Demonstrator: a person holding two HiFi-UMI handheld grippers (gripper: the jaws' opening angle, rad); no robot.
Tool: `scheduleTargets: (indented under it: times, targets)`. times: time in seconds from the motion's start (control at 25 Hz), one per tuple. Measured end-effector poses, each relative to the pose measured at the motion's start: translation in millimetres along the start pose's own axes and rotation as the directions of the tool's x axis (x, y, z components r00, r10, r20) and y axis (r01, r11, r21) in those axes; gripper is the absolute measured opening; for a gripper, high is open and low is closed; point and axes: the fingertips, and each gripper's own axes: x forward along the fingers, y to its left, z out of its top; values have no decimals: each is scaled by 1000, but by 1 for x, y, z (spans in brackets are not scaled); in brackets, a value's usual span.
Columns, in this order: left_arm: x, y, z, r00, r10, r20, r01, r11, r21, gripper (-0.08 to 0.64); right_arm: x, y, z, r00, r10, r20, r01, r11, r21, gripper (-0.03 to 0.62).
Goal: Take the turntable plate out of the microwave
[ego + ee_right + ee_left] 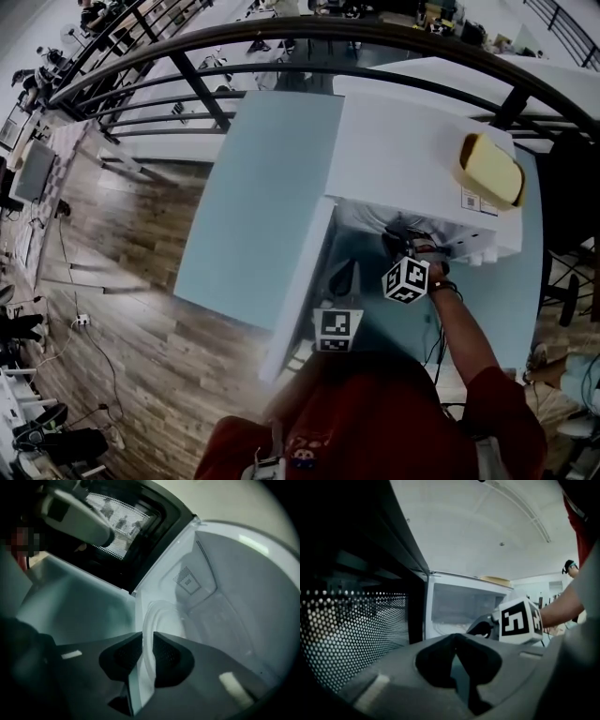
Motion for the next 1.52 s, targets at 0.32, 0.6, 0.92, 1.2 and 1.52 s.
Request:
scheduleTargets:
  times: [0.32, 0.6, 0.92, 1.2, 1.52]
  targets:
    - [-9, -6, -3, 1000, 2, 5, -2, 1000, 2, 0, -9, 5, -5, 998, -47, -28, 46, 998, -51, 41]
    - [-19, -10, -3, 1000, 3, 10, -3, 1000, 2, 0, -26, 17, -4, 998, -50, -26, 49, 998, -39, 23]
    - [-27, -16, -7, 1000, 1, 9, -1, 1000, -3, 0, -49, 39, -2, 999, -51, -17, 51, 999, -19, 23]
    - [-28, -22, -13, 1000, -14, 3, 14, 1000, -11, 0, -67, 57, -6, 998, -55, -16, 55, 998, 2, 23]
    - [-27, -29, -18, 999, -37, -15, 36, 999, -21, 0, -75, 63, -3, 995, -105, -4, 105, 994, -13, 29]
